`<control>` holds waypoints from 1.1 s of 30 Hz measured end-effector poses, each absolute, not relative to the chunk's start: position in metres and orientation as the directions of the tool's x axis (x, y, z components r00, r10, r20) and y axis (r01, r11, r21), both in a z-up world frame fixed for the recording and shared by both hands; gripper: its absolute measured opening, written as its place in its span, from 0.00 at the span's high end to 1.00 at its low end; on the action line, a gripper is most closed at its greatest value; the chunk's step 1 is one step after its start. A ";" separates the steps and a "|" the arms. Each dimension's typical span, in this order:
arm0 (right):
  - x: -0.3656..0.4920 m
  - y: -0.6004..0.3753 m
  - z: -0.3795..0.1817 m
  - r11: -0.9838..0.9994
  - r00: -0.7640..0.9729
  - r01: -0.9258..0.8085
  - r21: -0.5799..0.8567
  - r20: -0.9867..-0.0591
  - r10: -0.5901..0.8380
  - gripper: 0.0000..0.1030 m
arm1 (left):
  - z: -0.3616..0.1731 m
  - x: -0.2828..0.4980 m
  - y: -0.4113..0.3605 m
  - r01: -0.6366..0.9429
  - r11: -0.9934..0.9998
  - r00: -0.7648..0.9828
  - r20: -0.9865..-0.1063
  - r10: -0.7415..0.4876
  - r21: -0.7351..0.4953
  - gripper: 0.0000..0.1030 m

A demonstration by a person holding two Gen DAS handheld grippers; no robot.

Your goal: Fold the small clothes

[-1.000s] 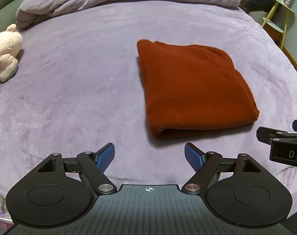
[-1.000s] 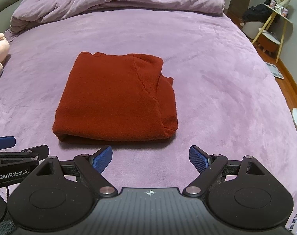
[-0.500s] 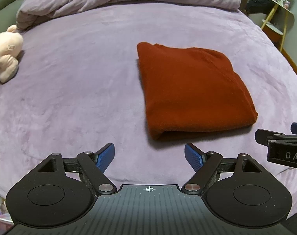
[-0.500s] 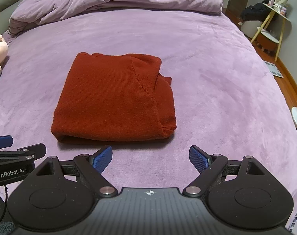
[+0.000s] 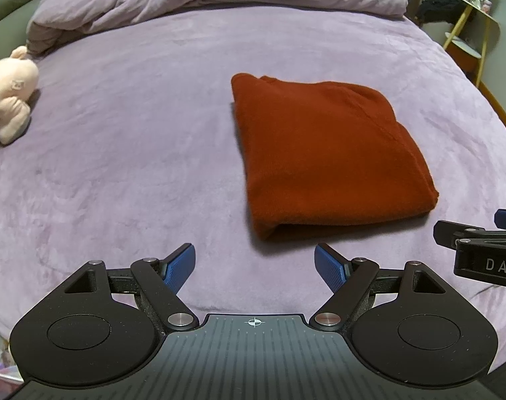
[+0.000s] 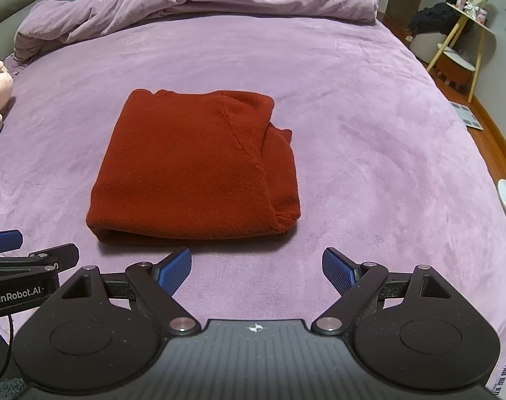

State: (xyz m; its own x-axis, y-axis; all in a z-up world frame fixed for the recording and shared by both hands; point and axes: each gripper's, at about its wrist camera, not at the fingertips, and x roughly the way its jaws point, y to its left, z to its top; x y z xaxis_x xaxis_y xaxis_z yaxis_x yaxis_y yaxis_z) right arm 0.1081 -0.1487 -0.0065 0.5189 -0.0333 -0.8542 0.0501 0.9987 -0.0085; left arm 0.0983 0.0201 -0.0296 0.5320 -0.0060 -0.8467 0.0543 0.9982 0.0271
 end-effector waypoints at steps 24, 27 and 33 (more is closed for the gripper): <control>0.106 -0.145 -0.006 0.999 0.521 0.045 -0.015 -0.853 -0.037 0.16 | -0.030 0.097 0.020 0.049 0.999 0.527 -0.850 -0.012 0.016 0.22; 0.106 -0.145 -0.006 0.999 0.520 0.044 -0.014 -0.854 -0.034 0.16 | -0.030 0.097 0.020 0.057 0.998 0.529 -0.849 -0.019 0.013 0.22; 0.105 -0.145 -0.005 0.999 0.524 0.040 -0.014 -0.851 -0.033 0.16 | -0.028 0.094 0.017 0.080 0.997 0.548 -0.835 -0.041 0.003 0.23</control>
State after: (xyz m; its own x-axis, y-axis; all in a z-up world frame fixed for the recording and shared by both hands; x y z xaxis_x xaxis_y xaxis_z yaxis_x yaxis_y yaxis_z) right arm 0.1046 -0.1446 -0.0048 0.5243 -0.0329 -0.8509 0.0402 0.9991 -0.0139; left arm 0.0939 0.0173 -0.0284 0.5483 -0.0412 -0.8352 0.0797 0.9968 0.0032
